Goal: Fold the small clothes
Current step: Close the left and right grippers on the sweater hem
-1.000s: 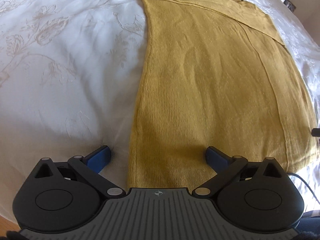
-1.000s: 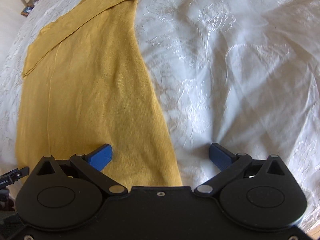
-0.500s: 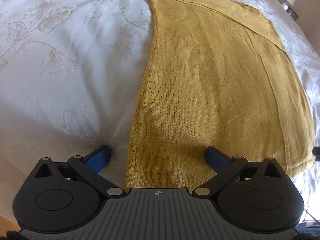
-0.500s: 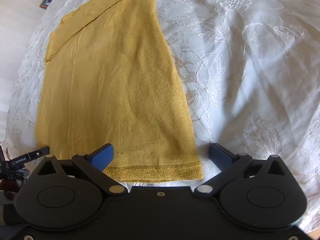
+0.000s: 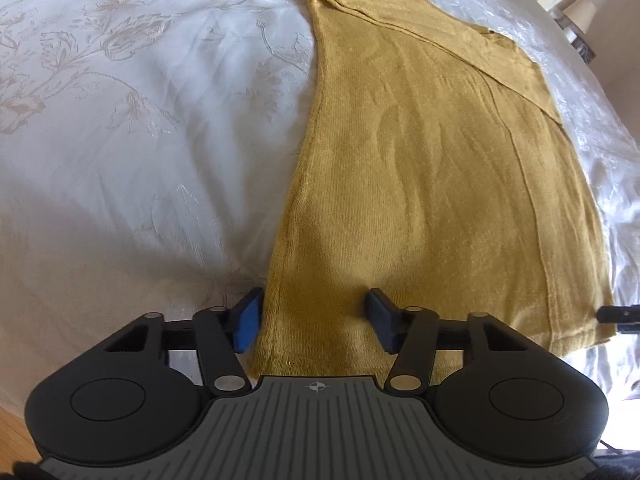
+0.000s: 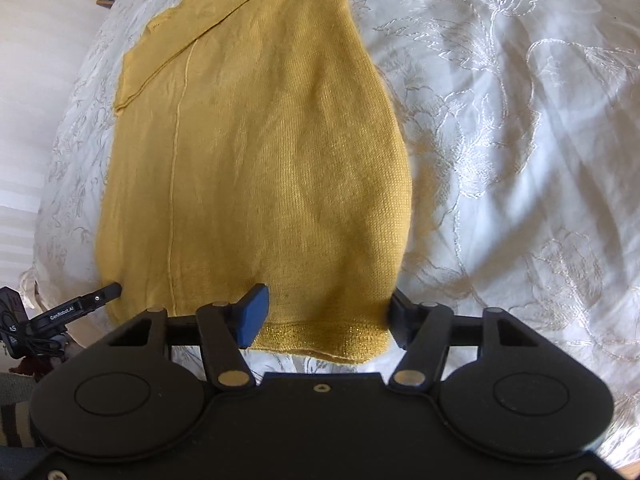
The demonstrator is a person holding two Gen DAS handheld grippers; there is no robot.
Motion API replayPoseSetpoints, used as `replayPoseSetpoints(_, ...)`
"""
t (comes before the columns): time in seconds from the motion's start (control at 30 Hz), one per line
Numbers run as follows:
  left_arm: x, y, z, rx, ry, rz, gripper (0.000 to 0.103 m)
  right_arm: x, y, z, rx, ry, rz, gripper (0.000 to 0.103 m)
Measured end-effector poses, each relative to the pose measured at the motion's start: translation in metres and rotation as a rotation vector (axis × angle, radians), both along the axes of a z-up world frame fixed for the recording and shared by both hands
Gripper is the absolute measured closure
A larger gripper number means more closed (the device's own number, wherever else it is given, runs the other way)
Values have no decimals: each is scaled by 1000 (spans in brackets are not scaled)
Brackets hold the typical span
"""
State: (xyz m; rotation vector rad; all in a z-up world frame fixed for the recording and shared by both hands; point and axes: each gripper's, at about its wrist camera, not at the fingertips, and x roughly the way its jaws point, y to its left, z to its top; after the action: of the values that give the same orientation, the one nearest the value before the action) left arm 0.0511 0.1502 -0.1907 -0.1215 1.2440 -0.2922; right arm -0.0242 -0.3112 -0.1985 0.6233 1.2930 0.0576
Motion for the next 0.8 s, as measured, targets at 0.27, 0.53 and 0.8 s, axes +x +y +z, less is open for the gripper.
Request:
replayPoseSetpoints(0.27,-6,7,-1,-45,26,14,63,6,5,-3,7,11,-6,38)
replayPoseSetpoints(0.53,-14,5,20,-74,-49,11,96,4,3,6,16,-22,-9,86)
replayPoseSetpoints(0.8,7,3,71,-164,-202,63,96,22,-2,44,26,-190,-49,86)
